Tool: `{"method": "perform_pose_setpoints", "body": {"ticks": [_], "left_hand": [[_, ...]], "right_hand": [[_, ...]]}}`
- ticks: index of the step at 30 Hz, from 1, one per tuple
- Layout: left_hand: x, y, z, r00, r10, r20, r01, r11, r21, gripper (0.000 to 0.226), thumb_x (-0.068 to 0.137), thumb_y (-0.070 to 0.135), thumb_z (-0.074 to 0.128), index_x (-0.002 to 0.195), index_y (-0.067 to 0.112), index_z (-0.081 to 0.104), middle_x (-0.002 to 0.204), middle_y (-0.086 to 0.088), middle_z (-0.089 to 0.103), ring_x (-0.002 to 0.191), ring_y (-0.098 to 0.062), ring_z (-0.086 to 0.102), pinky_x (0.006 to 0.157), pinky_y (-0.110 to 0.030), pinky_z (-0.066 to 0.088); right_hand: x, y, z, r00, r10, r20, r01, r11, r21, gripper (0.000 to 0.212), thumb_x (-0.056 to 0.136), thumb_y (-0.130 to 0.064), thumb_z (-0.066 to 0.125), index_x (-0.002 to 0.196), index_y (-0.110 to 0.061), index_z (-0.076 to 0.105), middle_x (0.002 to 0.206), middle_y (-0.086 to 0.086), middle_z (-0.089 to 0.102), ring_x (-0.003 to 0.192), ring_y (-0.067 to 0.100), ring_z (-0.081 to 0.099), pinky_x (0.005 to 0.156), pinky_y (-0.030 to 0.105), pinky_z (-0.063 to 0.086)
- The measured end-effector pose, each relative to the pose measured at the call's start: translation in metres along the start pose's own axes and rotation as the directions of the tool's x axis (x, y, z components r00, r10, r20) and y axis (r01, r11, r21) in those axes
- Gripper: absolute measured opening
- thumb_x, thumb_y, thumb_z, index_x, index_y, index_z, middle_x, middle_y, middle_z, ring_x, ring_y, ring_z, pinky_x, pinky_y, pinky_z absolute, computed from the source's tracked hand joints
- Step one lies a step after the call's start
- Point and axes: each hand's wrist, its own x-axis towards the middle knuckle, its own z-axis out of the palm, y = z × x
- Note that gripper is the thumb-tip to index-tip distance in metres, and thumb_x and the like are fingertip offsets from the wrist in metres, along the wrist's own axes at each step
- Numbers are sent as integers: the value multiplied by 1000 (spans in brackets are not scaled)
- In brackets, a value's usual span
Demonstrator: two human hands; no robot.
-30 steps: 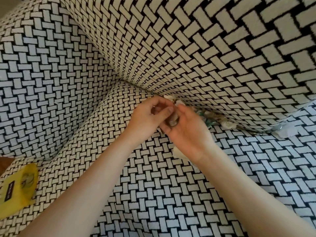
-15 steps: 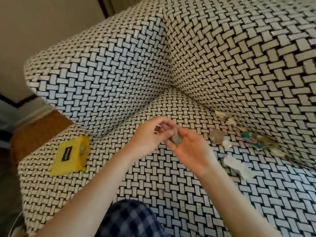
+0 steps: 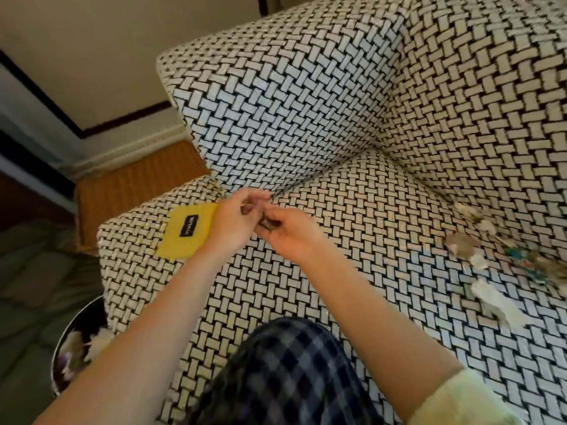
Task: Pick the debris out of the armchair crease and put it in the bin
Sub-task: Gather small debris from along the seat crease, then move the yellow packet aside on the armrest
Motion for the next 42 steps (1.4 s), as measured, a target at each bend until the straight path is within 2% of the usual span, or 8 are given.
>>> {"method": "perform_pose_setpoints", "body": {"ticks": [8,11,13,18,26,29,38,42], "left_hand": [[2,-49,-40,981,-53,-188,89,977,192,32,88,18,58,120,18,54,119,0,50,109,-14,48,87,-24,36],[3,-70,-50,956,-202,-211,264,907,328,58,81,32,65,132,16,40,132,-13,42,123,-30,40,100,-40,34],[0,-81,-53,926,-335,-174,376,853,361,85,73,43,71,140,16,26,138,-15,35,128,-34,35,104,-46,32],[8,-87,-62,861,-494,-122,503,863,57,101,65,48,76,143,23,18,146,-13,30,132,-35,31,107,-47,32],[1,-77,-70,849,-527,13,518,828,-214,84,75,30,69,143,22,20,146,-9,31,130,-28,33,99,-39,31],[0,-79,-72,843,-538,19,523,809,-270,79,76,27,66,142,23,23,142,-9,35,122,-26,38,91,-36,33],[-6,-76,-73,833,-553,33,531,781,-329,76,75,29,62,141,25,24,137,-10,39,116,-26,41,95,-39,37],[-6,-74,-71,832,-554,32,533,782,-323,77,76,28,62,142,25,23,138,-9,36,108,-22,37,89,-37,34]], "right_hand": [[38,25,23,995,23,-92,-34,993,-112,36,94,11,30,127,13,42,117,20,55,114,29,54,98,39,41],[47,27,27,988,17,-156,-43,984,-171,34,93,11,33,124,11,46,128,23,50,106,25,57,92,37,45],[51,31,32,985,17,-174,-53,977,-207,33,91,11,36,122,11,47,113,20,54,89,21,54,93,37,46],[55,37,42,983,45,-180,-93,960,-265,13,91,7,37,85,0,46,90,15,52,92,26,55,94,41,46],[57,31,48,985,112,-131,-143,954,-263,29,95,-9,39,123,-3,41,139,21,40,120,37,47,96,45,43],[58,28,54,973,137,-186,-186,943,-276,17,94,-9,41,111,-10,45,141,18,39,124,34,45,105,42,38],[41,24,63,994,112,-7,-107,922,-372,42,97,-5,28,138,2,25,143,30,26,127,43,38,105,51,33],[34,22,68,989,146,29,-126,924,-360,26,96,-3,29,122,-2,32,141,32,27,123,43,41,98,49,38]]}}
